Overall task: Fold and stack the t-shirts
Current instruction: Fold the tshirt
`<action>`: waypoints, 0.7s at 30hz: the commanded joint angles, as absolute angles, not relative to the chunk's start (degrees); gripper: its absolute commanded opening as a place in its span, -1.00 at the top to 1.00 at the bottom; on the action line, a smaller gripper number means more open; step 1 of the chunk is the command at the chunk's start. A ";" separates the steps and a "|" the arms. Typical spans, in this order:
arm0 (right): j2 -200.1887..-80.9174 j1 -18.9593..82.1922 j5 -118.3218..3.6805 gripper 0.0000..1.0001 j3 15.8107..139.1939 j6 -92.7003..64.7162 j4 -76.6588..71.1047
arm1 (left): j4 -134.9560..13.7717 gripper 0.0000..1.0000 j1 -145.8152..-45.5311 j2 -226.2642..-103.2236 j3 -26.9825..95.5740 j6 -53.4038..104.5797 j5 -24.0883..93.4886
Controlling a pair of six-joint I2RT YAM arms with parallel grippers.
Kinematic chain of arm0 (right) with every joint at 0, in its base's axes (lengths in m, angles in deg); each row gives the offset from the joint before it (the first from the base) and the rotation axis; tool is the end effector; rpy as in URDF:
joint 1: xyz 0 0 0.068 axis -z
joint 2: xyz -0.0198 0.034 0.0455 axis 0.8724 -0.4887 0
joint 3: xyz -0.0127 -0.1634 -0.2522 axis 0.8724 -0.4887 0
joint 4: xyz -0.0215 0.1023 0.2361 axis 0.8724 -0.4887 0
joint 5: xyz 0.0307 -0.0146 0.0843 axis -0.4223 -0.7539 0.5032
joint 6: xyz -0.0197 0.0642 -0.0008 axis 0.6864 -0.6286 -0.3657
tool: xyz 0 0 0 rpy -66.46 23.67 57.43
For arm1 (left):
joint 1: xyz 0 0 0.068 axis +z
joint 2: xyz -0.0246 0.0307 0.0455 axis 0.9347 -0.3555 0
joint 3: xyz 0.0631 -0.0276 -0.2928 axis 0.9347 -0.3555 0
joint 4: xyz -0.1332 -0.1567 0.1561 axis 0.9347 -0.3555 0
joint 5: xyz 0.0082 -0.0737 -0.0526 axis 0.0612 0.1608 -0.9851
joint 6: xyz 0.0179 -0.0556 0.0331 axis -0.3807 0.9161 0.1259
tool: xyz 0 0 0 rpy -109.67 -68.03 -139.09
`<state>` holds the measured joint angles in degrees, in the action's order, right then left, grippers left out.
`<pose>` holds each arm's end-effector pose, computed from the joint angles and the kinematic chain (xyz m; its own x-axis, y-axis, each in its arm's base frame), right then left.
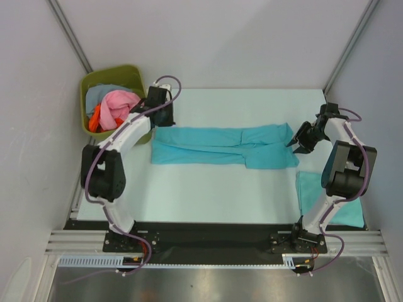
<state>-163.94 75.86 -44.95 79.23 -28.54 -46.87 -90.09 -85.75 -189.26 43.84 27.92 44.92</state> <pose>0.3662 -0.0799 0.2223 -0.8024 0.5713 -0.1725 0.4662 0.7805 0.4165 0.3914 -0.1145 0.2923 -0.7277 -0.0340 -0.6850 0.0899 0.9854 -0.1445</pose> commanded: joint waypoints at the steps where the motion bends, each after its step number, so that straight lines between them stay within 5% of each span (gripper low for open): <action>1: -161.16 76.12 -44.22 0.06 80.53 -28.27 -46.39 | -91.58 0.99 -84.38 -197.93 53.25 27.45 49.72; 7: -161.43 76.12 -45.10 0.04 80.71 -27.48 -47.27 | -95.64 0.99 -79.73 -199.65 55.91 27.98 63.51; 14: -162.83 76.12 -44.92 0.01 80.18 -27.39 -46.65 | -94.61 0.99 -75.57 -187.81 44.23 26.85 61.60; 21: -163.80 76.12 -46.77 -0.09 79.21 -26.69 -47.88 | -96.80 0.06 -87.09 -179.79 36.23 31.76 57.11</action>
<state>-163.92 75.88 -45.59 79.23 -27.95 -47.06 -96.06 -81.45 -184.36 38.66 29.01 60.37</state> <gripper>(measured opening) 0.534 0.404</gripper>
